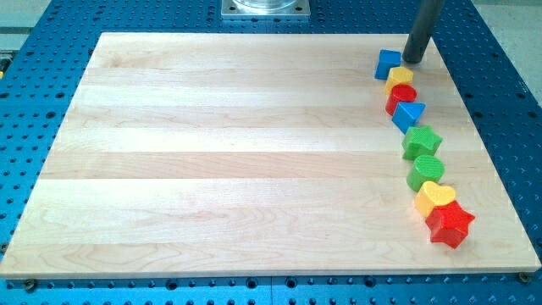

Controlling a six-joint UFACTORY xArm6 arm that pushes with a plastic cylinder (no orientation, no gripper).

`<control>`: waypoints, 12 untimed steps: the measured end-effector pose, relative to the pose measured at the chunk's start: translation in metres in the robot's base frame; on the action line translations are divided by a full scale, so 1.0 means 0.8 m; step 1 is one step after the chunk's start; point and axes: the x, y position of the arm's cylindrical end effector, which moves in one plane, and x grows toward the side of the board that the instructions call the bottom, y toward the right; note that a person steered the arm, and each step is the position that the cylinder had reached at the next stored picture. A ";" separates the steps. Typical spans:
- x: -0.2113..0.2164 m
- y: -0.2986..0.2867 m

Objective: Move blue blocks towards top center

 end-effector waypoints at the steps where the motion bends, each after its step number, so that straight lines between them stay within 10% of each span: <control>1: 0.000 -0.001; 8: 0.049 0.015; 11: 0.042 -0.180; 12: 0.044 -0.096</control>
